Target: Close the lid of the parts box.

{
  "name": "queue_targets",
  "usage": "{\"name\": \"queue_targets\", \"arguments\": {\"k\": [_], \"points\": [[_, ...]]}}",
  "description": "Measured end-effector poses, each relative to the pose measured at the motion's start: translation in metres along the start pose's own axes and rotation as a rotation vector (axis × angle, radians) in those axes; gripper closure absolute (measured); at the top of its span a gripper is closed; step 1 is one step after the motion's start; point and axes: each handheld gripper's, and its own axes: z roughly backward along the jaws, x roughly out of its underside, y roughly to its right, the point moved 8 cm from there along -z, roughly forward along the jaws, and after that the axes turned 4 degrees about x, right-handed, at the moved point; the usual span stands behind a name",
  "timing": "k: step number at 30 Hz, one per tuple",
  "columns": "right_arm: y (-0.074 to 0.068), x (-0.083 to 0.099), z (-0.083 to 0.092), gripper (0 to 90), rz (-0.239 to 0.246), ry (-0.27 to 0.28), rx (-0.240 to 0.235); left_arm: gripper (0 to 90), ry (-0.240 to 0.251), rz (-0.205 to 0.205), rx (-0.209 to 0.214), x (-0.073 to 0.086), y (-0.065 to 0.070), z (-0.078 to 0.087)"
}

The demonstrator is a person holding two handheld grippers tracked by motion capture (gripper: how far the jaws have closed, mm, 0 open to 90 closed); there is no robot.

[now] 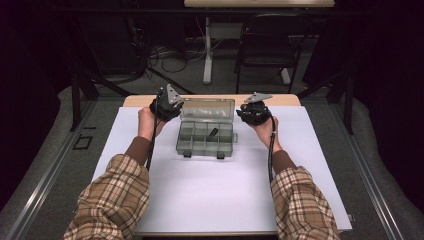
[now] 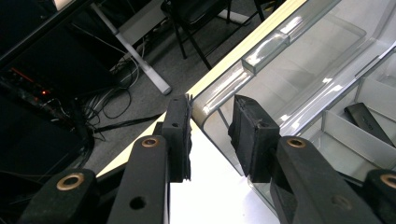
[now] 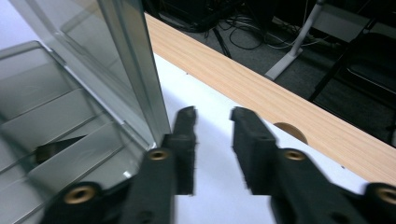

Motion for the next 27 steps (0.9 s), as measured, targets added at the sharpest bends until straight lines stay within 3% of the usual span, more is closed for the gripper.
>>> {"name": "queue_targets", "arguments": {"k": [7,11,17,22,27], "points": [[-0.002,-0.020,0.035,52.7,0.024,0.016,-0.037,67.8,0.001,0.010,0.006,0.000,0.000,0.000],[-0.014,-0.033,0.044,51.3,0.077,0.017,-0.057,68.0,-0.003,0.009,0.008,0.000,0.001,0.000],[-0.024,-0.044,0.034,63.9,0.124,-0.028,-0.015,68.4,-0.004,0.009,0.019,0.002,0.001,0.002],[-0.029,-0.048,0.030,74.5,0.124,-0.017,-0.012,70.0,-0.004,0.004,0.025,0.003,0.003,0.005],[-0.031,-0.049,0.029,75.0,0.136,-0.013,-0.006,70.6,0.002,0.024,0.041,0.004,0.003,0.007]]}}
